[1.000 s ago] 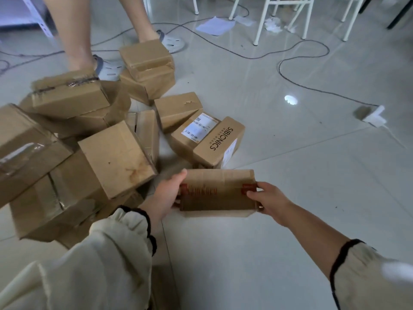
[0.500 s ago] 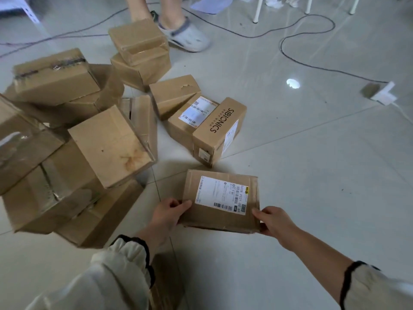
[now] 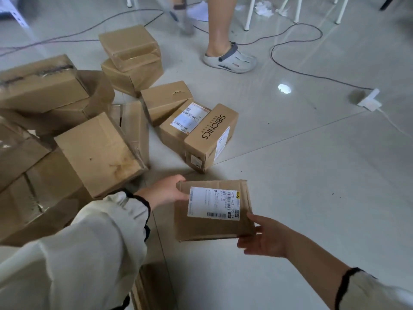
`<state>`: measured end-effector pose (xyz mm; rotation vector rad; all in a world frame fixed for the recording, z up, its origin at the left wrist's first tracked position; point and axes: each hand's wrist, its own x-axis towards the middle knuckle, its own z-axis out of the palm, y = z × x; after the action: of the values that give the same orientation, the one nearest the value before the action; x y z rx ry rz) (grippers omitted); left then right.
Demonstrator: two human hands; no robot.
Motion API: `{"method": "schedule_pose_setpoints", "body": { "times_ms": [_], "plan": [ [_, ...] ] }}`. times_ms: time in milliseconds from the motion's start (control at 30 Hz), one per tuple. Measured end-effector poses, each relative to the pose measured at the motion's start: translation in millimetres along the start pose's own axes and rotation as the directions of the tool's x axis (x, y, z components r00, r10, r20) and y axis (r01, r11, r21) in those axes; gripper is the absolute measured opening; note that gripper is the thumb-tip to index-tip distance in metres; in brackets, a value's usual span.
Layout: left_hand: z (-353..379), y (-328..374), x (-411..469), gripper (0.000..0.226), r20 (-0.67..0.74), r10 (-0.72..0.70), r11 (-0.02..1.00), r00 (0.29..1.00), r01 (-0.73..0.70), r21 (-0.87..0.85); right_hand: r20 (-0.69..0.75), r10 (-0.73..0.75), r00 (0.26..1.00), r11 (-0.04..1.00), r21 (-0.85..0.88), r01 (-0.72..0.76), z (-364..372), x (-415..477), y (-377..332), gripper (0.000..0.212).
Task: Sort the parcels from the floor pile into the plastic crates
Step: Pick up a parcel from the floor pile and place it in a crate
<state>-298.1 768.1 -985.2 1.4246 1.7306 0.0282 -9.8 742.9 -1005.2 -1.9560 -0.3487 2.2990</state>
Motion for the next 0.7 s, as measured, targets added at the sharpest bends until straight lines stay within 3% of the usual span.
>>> {"method": "schedule_pose_setpoints", "body": {
  "times_ms": [67,133,233,367,433,533,700],
  "plan": [
    [9,-6,-6,0.045,0.018,0.006,0.988,1.000,-0.008,0.156,-0.097,-0.088,0.991,0.995,-0.052,0.084,-4,1,-6,0.058],
    [26,-13,-17,0.049,0.114,0.004,0.982,0.993,-0.026,0.186,-0.200,-0.195,0.960,0.977,-0.129,0.172,-8,4,-13,0.056],
    [64,-10,-41,0.054,0.320,0.060,0.998,0.946,-0.058,-0.017,-0.312,-0.364,0.877,0.931,-0.157,0.331,-2,13,-12,0.048],
    [101,10,-54,0.050,0.391,0.054,0.989,0.919,0.006,-0.149,-0.259,-0.518,0.815,0.845,-0.298,0.443,2,21,2,0.028],
    [103,12,-52,0.053,0.378,0.028,0.963,0.926,0.077,-0.260,-0.216,-0.478,0.851,0.859,-0.320,0.400,-1,15,5,0.033],
    [98,7,-45,0.081,0.321,-0.036,0.909,0.946,0.165,-0.384,-0.146,-0.368,0.918,0.906,-0.279,0.318,-4,11,8,0.038],
    [100,-4,-35,0.093,0.350,-0.030,0.861,0.936,0.202,-0.467,-0.140,-0.379,0.915,0.902,-0.275,0.332,-1,16,8,0.045]
  ]
}}
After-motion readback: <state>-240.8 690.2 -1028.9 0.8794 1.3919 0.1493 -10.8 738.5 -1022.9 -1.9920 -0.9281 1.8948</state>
